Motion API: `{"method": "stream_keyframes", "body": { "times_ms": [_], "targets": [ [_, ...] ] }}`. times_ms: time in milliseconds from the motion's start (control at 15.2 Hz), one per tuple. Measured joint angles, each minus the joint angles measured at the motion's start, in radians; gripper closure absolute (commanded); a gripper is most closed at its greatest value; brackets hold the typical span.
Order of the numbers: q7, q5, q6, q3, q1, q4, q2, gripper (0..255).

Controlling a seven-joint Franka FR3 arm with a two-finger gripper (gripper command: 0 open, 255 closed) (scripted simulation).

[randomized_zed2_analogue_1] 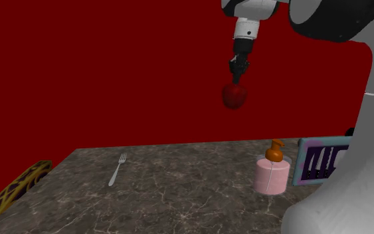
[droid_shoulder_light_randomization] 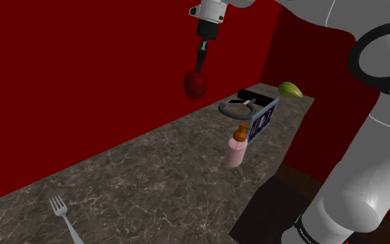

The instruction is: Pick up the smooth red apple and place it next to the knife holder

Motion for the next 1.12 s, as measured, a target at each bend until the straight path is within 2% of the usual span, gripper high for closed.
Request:
{"method": "stream_keyframes", "body": {
  "times_ms": [594,1122],
  "targets": [
    [-0.214,0.023,-0.040,-0.101,-0.118,0.079,0.063,255],
    [-0.387,0.062,-0.126,-0.175,-0.238,0.288,0.211,255]
  ]
}}
